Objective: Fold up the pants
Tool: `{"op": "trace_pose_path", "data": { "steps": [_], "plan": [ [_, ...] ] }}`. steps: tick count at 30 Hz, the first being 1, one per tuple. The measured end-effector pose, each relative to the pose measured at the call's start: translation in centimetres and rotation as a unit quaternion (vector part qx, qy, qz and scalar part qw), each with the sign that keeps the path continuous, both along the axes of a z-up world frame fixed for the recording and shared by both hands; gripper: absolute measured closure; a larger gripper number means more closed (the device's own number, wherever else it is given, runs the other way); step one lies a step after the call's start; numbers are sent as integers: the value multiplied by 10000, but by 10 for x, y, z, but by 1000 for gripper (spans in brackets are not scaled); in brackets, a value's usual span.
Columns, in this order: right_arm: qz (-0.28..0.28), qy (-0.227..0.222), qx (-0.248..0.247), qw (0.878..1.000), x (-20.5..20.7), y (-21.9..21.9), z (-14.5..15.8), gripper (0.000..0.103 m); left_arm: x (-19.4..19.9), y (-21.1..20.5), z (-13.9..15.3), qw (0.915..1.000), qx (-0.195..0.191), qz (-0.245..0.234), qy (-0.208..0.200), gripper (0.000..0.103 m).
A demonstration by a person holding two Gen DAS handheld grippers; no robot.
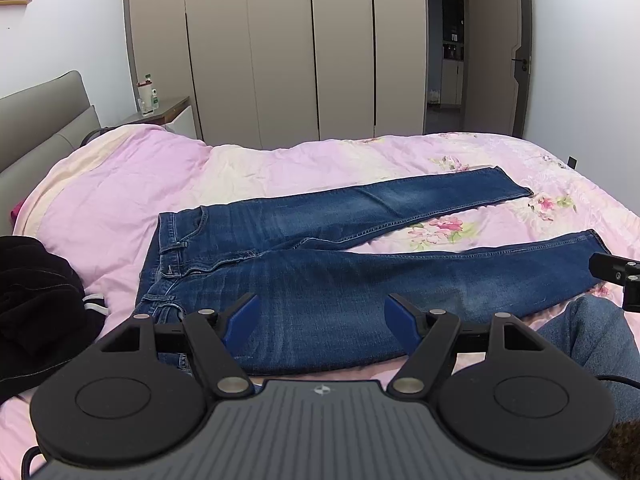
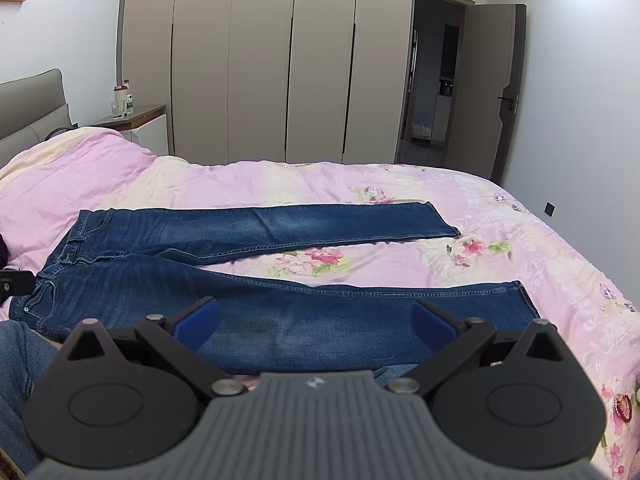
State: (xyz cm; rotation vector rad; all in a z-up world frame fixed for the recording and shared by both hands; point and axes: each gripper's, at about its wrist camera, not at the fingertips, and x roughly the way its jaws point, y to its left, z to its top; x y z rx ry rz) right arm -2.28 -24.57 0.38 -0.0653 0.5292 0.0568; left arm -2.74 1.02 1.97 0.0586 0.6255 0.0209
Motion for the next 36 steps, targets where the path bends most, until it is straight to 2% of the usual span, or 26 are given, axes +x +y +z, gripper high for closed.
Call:
{"op": "trace_pose_path", "data": {
  "steps": [19,30,33,36],
  "plan": [
    [7,-117,65,9999,-4,-2,4,5,-3,1,1,10000,-9,16,-49,19],
    [250,-662,239,9972,-4,-10,11,5,4,11,5,9997,-20,-104,-230,19],
    [538,-866,331,9942,0,-18,13,5,12,15,3,9991,152,-347,-165,19],
    [757,-762,186,9940,14,-27,12,5,24,19,0,9964,499,-684,-53,20]
  ]
}}
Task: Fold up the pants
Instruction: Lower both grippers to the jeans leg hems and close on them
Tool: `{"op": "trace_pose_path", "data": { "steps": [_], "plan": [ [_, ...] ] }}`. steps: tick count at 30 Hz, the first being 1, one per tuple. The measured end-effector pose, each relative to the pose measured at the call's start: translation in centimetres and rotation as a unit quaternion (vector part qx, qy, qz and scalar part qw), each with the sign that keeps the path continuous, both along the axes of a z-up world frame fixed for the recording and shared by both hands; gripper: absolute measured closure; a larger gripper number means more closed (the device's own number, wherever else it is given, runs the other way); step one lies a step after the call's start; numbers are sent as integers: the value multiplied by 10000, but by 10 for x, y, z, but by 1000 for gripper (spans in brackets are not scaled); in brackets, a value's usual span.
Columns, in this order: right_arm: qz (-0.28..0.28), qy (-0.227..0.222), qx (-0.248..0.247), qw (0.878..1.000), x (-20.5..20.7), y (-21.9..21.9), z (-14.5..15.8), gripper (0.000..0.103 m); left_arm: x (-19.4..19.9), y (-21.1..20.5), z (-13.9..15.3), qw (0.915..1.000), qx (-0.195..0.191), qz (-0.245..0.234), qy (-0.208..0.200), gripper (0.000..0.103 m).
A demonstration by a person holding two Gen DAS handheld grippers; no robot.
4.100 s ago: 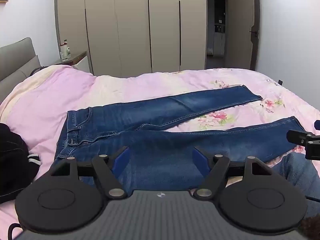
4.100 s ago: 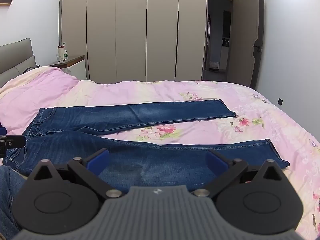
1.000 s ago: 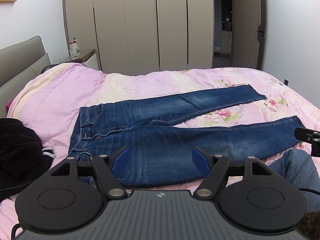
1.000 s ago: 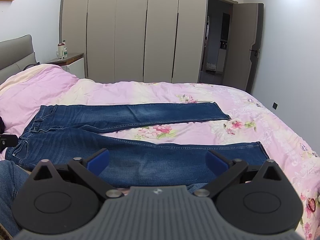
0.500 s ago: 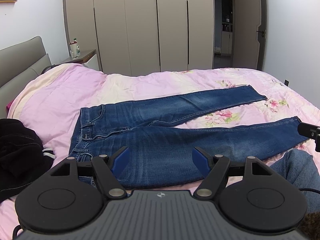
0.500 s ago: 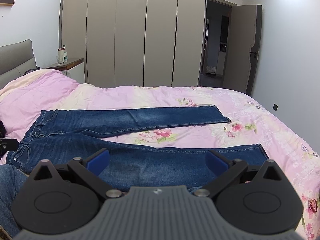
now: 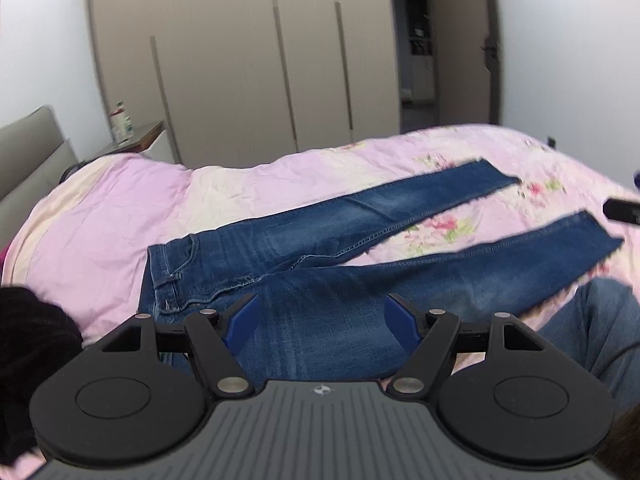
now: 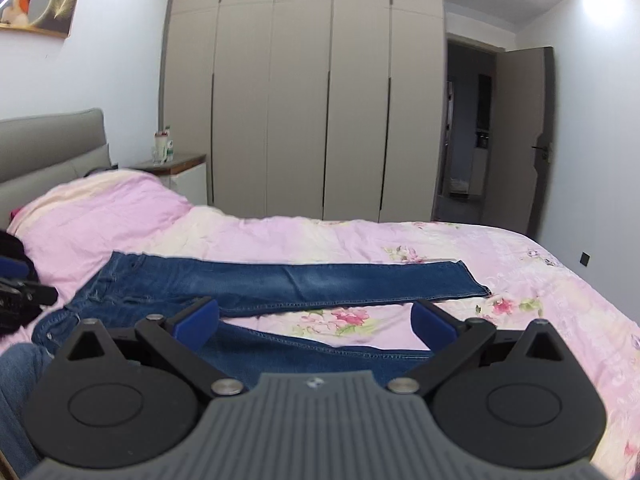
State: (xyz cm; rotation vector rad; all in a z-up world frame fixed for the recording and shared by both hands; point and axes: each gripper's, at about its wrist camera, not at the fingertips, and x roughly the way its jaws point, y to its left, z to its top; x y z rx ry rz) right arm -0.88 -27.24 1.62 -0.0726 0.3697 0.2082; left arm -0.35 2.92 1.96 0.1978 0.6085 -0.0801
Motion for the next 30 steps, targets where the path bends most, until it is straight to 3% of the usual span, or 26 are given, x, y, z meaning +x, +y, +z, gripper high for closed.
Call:
{"op": "trace_pose_path", "data": {
  "steps": [6,11,18,26,28,30],
  "plan": [
    [189,207,-518,9983,42,-26,-12,5,31,13,-14,9943,834,-510,418,21],
    [280,535,-637,9961,78,-58,-27,5,63,36,-36,9812,1278,-915,1118,21],
    [378,1029,-1244,9862,127,-98,-59,6,102,49,-89,9400,1975,-1503,2342,21],
    [110,1800,-1813,9668,183,-157,-107,28,132,22,-152,8835,2529,-2038,3375,21],
    [67,1947,-1908,9621,193,-173,-117,36,138,14,-166,8752,2572,-2080,3530,23],
    [134,2094,-2104,9548,198,-186,-131,39,145,9,-173,8739,2528,-2032,3619,23]
  ]
}}
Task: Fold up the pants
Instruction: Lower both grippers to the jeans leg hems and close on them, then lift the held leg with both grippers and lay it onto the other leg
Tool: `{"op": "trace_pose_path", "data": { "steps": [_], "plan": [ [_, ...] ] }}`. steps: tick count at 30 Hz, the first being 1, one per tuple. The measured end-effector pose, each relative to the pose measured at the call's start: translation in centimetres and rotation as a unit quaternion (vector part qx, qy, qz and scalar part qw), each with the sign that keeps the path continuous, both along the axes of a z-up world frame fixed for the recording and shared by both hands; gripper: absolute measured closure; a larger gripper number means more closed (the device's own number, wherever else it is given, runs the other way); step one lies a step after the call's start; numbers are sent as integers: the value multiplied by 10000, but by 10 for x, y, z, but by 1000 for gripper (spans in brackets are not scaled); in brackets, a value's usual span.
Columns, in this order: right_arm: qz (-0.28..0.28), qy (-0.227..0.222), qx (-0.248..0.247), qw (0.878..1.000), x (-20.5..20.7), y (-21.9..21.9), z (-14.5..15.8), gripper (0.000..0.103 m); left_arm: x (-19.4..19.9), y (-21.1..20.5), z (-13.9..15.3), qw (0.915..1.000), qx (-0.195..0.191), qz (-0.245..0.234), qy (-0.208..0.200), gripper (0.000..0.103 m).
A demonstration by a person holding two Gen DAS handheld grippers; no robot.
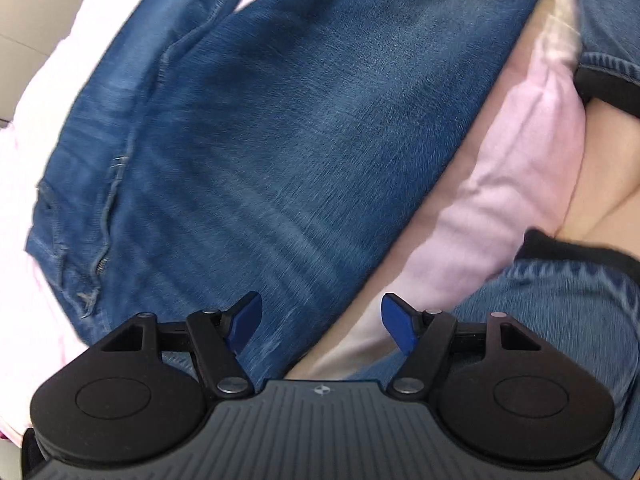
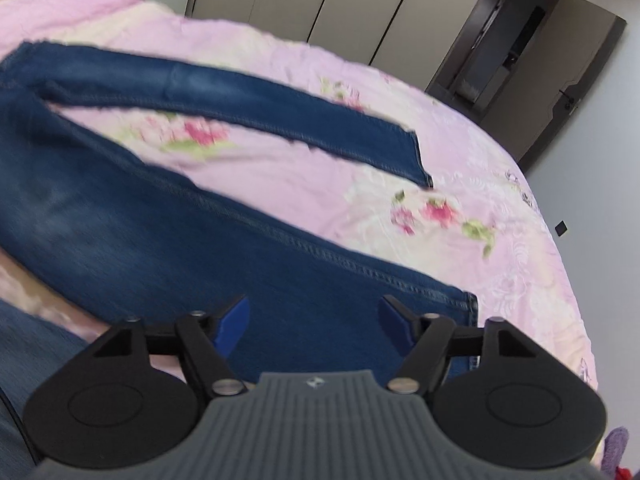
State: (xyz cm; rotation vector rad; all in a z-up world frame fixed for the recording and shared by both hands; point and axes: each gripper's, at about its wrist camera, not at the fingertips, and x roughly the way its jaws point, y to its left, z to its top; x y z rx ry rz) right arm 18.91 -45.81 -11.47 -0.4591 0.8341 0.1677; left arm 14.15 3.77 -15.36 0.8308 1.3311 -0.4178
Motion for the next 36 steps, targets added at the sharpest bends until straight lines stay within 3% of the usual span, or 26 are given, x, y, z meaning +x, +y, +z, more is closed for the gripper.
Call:
{"op": "trace_pose_path", "data": {
  "steps": [6,8,11,15,17,18,22,25,28,31,36],
  "plan": [
    [666,623,-826,9924,-2,-23,-45,40,9,-17,-26,9990,428,119,-10,23],
    [787,782,-946,9893,-2,-29,-60,40,6,-23,-38,9969,776,108,-97,23],
    [951,967,-1047,9852,-1,-31,-80,40,-2,-37,-51,9873,1511,-75,-490,22],
    [1140,880,-1329,9806,4,-23,-101,40,-11,-45,-56,9757,1982,-64,-933,23],
    [1161,792,-1389,9803,9,-20,-106,41,-13,-45,-57,9711,2104,-31,-1128,31],
    [1157,776,-1401,9803,11,-19,-108,46,-13,-44,-56,9699,2112,-2,-1209,38],
    [1029,716,-1466,9812,17,-14,-108,80,-14,-34,-38,9744,1740,192,-1413,74],
    [808,677,-1397,9846,23,-8,-101,96,-15,-28,-23,9741,1363,421,-1752,90],
    [617,412,-1445,9867,28,-3,-90,103,-10,-22,-7,9678,938,804,-2192,96],
    [376,156,-1389,9895,38,-1,-71,103,-8,-9,14,9588,504,1185,-2531,97],
    [168,-226,-1451,9890,65,11,-38,103,13,-7,40,9437,125,1505,-2944,98]
  ]
}}
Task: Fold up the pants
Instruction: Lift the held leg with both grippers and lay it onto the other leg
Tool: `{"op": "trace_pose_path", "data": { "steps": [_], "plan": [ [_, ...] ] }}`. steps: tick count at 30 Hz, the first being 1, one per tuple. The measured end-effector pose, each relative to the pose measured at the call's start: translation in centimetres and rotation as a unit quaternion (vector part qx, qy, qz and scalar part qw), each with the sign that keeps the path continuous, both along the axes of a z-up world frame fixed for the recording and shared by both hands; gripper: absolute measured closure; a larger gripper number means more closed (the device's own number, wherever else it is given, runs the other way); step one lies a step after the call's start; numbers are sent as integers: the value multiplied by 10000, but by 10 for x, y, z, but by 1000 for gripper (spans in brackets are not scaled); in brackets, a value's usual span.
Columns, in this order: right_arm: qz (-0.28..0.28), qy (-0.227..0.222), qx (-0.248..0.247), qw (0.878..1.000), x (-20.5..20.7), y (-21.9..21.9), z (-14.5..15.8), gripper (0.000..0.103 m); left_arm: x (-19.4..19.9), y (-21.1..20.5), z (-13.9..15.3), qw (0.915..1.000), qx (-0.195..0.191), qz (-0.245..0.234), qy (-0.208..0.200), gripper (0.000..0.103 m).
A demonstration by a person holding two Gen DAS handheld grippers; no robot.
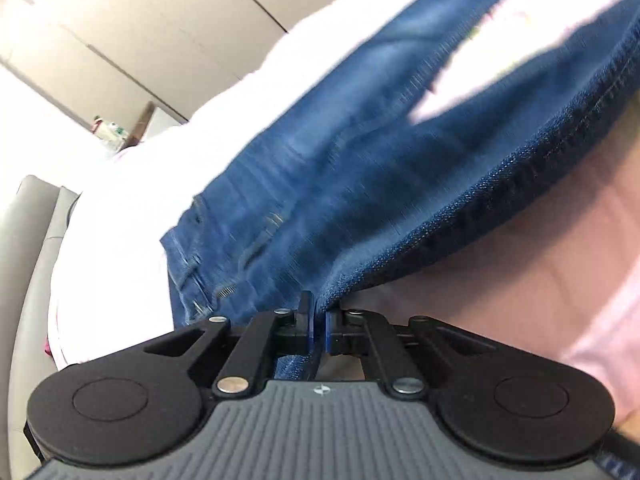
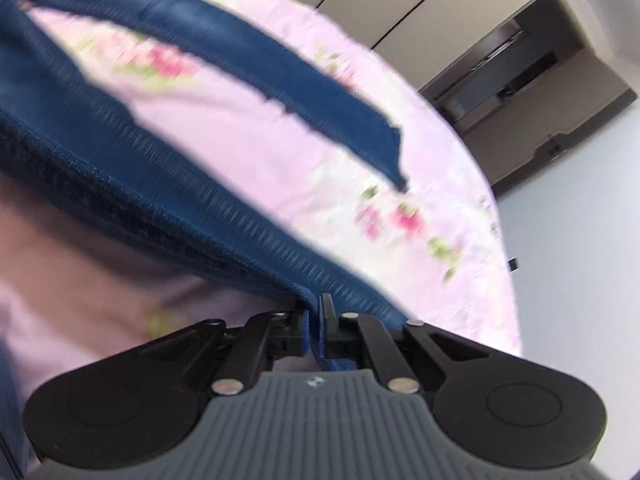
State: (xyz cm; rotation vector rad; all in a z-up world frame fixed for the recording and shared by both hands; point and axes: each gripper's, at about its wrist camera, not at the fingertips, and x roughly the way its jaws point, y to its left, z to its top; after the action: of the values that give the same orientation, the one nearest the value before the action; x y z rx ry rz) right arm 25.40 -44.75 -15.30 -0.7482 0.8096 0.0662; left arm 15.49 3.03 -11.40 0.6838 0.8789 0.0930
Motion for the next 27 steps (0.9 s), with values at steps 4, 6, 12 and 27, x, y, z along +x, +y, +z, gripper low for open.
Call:
{"op": "trace_pose_path", "data": {
  "steps": [4,6,12,27],
  "plan": [
    [-89,-224,6,9997,32,7,26,103,21,10,30,9992,-344,128,-161,98],
    [-80,-303,-54,9995,51,13,37,103,33,13,42,9990,-415,107,-154,99],
    [37,-405,-294,9987,108,27,58,103,98,26,70,9988,-497,-37,10,99],
    [441,62,-836,9955,332,89,6,103,308,75,6,9919,-214,-40,1255,99]
  ]
}}
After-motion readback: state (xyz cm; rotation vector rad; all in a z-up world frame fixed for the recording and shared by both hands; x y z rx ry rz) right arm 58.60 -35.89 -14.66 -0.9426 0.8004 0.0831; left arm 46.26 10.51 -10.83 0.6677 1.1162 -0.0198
